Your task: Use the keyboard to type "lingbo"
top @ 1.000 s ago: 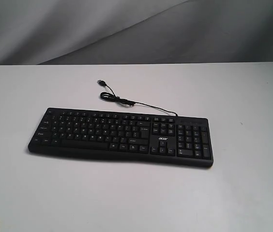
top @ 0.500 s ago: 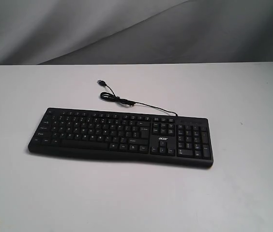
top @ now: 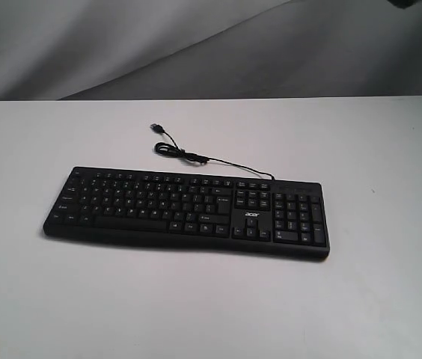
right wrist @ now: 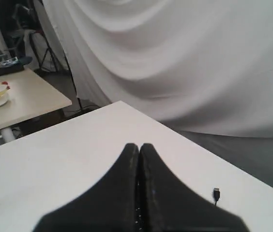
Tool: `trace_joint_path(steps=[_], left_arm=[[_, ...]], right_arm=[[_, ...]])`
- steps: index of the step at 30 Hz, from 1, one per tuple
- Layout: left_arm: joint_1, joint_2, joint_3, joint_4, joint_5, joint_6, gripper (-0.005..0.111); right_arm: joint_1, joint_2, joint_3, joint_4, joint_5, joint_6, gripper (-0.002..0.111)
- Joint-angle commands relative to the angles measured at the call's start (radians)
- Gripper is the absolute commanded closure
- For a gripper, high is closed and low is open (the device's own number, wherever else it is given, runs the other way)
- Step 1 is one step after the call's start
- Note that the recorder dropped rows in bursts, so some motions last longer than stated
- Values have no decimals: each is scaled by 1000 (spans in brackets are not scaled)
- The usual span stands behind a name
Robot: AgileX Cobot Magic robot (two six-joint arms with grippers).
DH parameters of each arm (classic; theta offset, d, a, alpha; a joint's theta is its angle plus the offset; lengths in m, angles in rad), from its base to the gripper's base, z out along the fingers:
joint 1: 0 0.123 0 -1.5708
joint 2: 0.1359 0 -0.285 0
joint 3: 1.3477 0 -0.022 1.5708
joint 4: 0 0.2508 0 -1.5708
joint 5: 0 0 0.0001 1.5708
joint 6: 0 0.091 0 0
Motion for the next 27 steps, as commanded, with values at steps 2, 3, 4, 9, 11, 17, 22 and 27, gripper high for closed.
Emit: trace_joint_path(steps=[2, 3, 4, 9, 11, 17, 22, 27], left_arm=[[-7, -5, 5, 0, -9, -2, 106], [-7, -5, 5, 0, -9, -2, 106], [-7, -5, 5, 0, -9, -2, 106], [-7, -5, 5, 0, -9, -2, 106], [-7, -5, 5, 0, -9, -2, 106], [-7, -5, 5, 0, -9, -2, 106], [-7, -5, 5, 0, -9, -2, 106], [-7, -5, 5, 0, -9, -2, 106]], right_arm=[[4, 189, -152, -169, 158, -9, 108], [6, 232, -152, -169, 319, -23, 108], [6, 250, -152, -169, 426, -51, 108], [50, 308, -152, -169, 854, -235, 108], [99, 324, -152, -169, 1089, -392, 108], [244, 355, -246, 86, 1564, -652, 108], [282, 359, -330, 1329, 1342, -1800, 108], [332, 468, -344, 2456, 1832, -2952, 108]])
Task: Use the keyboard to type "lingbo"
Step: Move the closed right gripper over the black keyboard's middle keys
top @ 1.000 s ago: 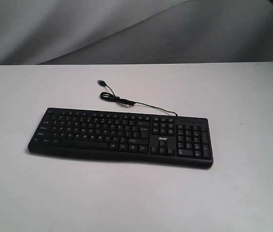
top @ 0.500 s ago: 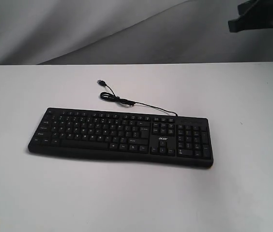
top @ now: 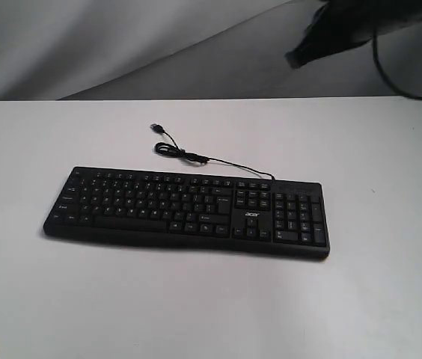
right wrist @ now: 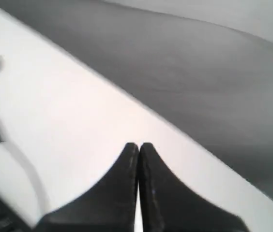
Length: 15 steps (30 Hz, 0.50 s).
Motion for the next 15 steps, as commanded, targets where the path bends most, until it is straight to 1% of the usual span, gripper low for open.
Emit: trace_joint_path(steps=[1, 2, 3, 4, 5, 6, 7, 9, 10, 15], left_arm=[[-7, -5, 5, 0, -9, -2, 106], [-7, -5, 5, 0, -9, -2, 106], [-7, -5, 5, 0, -9, -2, 106], [-7, -5, 5, 0, -9, -2, 106], [-7, -5, 5, 0, -9, -2, 106], [-7, -5, 5, 0, -9, -2, 106], [-7, -5, 5, 0, -9, -2, 106], [-7, -5, 5, 0, -9, -2, 106], [-7, -5, 5, 0, -9, -2, 106], [-7, -5, 5, 0, -9, -2, 106]], right_arm=[[48, 112, -7, 804, 410, -807, 108], [91, 165, 5, 824, 390, -807, 108], [111, 185, 14, 819, 366, -807, 108], [164, 231, 31, 804, 311, -821, 108], [191, 247, 39, 798, 301, -830, 108], [239, 283, 39, 788, 296, -835, 108], [256, 298, 39, 788, 289, -835, 108], [320, 335, 39, 786, 181, -830, 108], [331, 344, 39, 789, 107, -815, 108], [320, 378, 39, 782, 35, -804, 108]])
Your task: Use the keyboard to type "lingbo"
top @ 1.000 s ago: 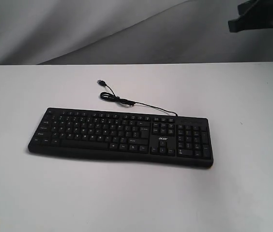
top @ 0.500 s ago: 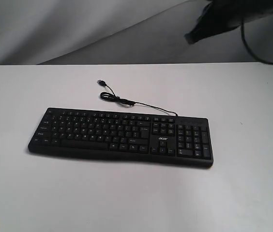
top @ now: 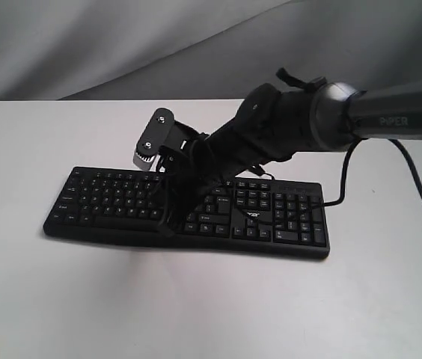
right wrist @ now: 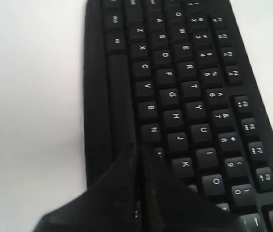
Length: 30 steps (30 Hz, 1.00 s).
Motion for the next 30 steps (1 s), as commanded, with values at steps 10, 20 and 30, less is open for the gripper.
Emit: trace_joint_path(steps=[10, 20, 30], left_arm=[[-7, -5, 5, 0, -9, -2, 106], [-7, -5, 5, 0, -9, -2, 106], [-7, -5, 5, 0, -9, -2, 106]], right_arm=[[-42, 116, -88, -26, -36, 27, 108], [-53, 118, -88, -72, -39, 46, 108], [-53, 134, -88, -66, -36, 49, 108]])
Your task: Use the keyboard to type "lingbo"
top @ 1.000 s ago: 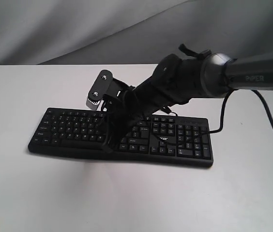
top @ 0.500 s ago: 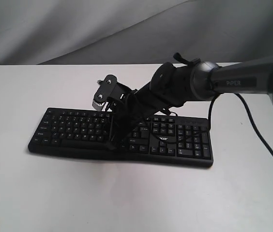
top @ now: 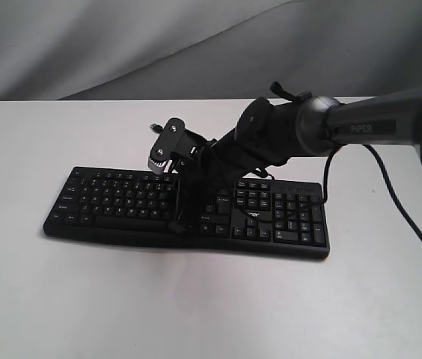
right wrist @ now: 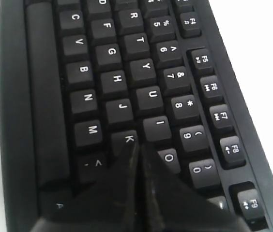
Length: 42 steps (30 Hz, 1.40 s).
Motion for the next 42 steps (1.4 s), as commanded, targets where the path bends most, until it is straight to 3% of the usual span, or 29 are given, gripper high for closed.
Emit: trace_joint_path(steps=[1, 23, 31, 42], left_arm=[[-7, -5, 5, 0, -9, -2, 106], [-7, -5, 5, 0, -9, -2, 106], [-7, -5, 5, 0, -9, -2, 106], [-7, -5, 5, 0, -9, -2, 106]], right_arm=[[-7, 2, -7, 0, 6, 8, 108], [-3, -30, -9, -5, -35, 1, 108], [9, 35, -138, 2, 21, 5, 108], [6, 60, -147, 2, 55, 20, 108]])
